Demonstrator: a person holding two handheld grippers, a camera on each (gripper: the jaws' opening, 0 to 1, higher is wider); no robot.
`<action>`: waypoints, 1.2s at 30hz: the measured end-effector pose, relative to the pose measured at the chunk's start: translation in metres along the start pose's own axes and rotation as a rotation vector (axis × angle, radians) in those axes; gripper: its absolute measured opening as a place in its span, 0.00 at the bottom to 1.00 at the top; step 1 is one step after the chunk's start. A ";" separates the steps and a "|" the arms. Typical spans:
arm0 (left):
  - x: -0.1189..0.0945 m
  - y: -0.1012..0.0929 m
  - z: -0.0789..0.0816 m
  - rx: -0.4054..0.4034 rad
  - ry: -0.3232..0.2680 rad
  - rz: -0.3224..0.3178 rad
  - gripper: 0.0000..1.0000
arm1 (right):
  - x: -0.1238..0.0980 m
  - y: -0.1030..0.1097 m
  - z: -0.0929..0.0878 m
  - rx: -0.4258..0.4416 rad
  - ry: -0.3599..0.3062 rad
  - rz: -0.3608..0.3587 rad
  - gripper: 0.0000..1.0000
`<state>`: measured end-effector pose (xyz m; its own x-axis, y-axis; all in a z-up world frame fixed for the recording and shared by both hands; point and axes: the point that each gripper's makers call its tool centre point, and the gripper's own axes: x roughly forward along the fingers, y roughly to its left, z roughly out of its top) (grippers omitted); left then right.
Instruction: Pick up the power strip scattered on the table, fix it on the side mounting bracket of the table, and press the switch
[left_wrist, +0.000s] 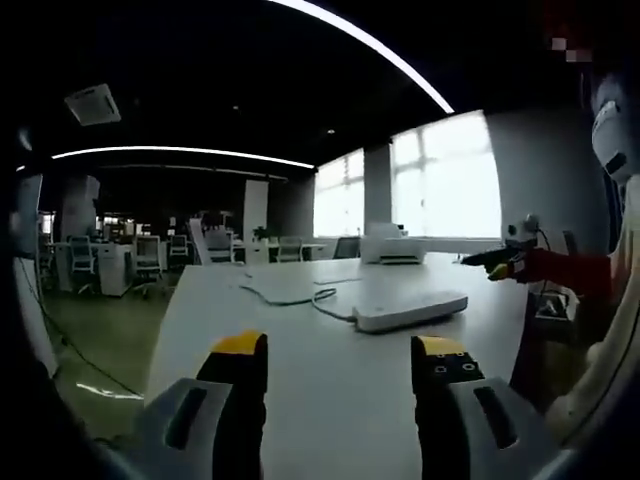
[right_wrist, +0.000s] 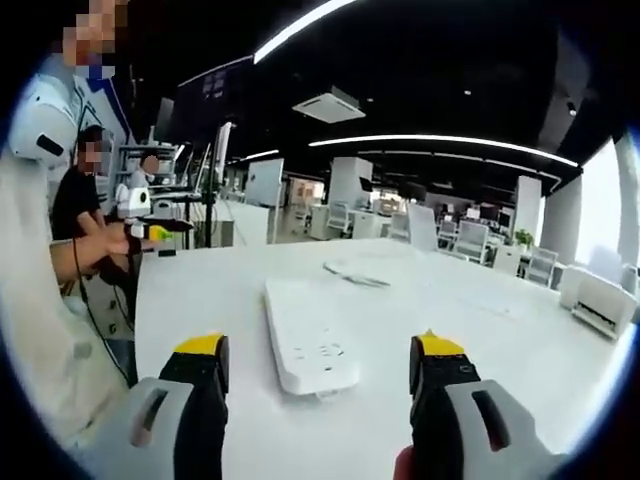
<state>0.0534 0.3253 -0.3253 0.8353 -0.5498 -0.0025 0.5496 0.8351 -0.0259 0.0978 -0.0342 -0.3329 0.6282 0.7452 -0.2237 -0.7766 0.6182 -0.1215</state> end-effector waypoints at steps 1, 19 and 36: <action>0.000 -0.001 0.000 0.000 0.002 -0.003 0.62 | 0.001 0.000 -0.001 0.003 0.001 0.002 0.70; 0.014 -0.013 -0.007 -0.012 -0.011 -0.034 0.62 | 0.017 -0.008 -0.007 0.010 0.043 0.000 0.73; 0.015 -0.016 -0.013 0.020 0.028 -0.064 0.62 | 0.037 -0.005 -0.015 -0.021 0.097 0.043 0.74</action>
<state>0.0569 0.3036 -0.3382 0.7977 -0.6023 -0.0294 0.6024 0.7982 -0.0071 0.1239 -0.0135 -0.3550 0.5871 0.7429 -0.3215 -0.8045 0.5797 -0.1293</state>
